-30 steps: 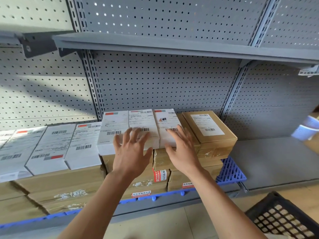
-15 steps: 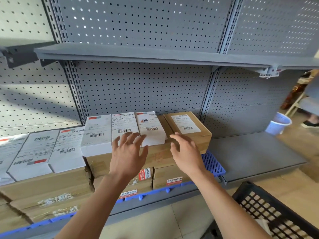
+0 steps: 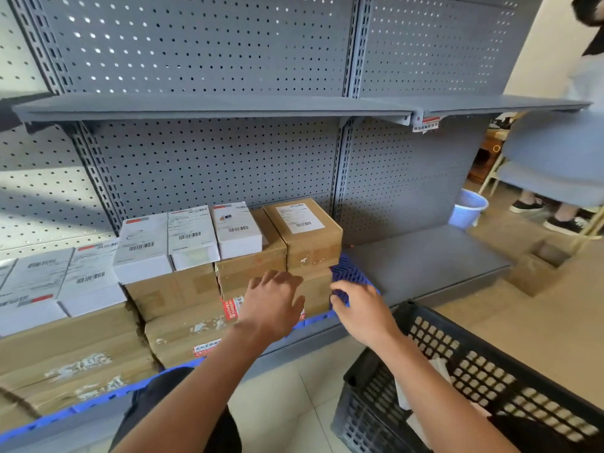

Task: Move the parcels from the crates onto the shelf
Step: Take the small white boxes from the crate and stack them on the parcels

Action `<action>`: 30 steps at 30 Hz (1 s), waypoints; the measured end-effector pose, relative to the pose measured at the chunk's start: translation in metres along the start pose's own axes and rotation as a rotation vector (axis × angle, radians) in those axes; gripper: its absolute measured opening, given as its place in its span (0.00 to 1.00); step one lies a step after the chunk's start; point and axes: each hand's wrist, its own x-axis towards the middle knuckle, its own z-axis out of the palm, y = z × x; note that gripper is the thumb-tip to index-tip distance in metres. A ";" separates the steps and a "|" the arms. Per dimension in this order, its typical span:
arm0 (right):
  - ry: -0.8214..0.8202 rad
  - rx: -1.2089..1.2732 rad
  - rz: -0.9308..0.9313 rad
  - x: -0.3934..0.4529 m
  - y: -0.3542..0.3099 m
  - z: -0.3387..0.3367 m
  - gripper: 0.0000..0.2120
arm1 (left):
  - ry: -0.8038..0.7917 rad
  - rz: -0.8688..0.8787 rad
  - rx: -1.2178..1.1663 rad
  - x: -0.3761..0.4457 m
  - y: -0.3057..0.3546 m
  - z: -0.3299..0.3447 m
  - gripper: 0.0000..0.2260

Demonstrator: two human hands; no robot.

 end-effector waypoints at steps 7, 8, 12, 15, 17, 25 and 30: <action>0.095 0.014 0.173 -0.059 0.062 -0.023 0.14 | -0.068 0.110 -0.014 -0.005 0.066 -0.008 0.18; 0.120 0.012 0.197 -0.069 0.071 -0.026 0.13 | -0.073 0.129 -0.025 -0.005 0.076 -0.006 0.18; 0.157 -0.022 0.298 -0.110 0.109 -0.033 0.13 | -0.125 0.214 -0.081 -0.005 0.121 0.010 0.19; 0.164 -0.035 0.400 -0.143 0.134 -0.040 0.13 | -0.155 0.273 -0.115 -0.006 0.154 0.027 0.19; 0.157 -0.032 0.466 -0.162 0.150 -0.042 0.14 | -0.165 0.310 -0.122 -0.010 0.176 0.039 0.18; 0.129 0.054 0.660 -0.218 0.210 -0.021 0.16 | -0.298 0.422 -0.130 -0.031 0.238 0.107 0.19; 0.074 0.094 0.710 -0.235 0.242 0.007 0.17 | -0.423 0.436 -0.092 -0.043 0.250 0.154 0.19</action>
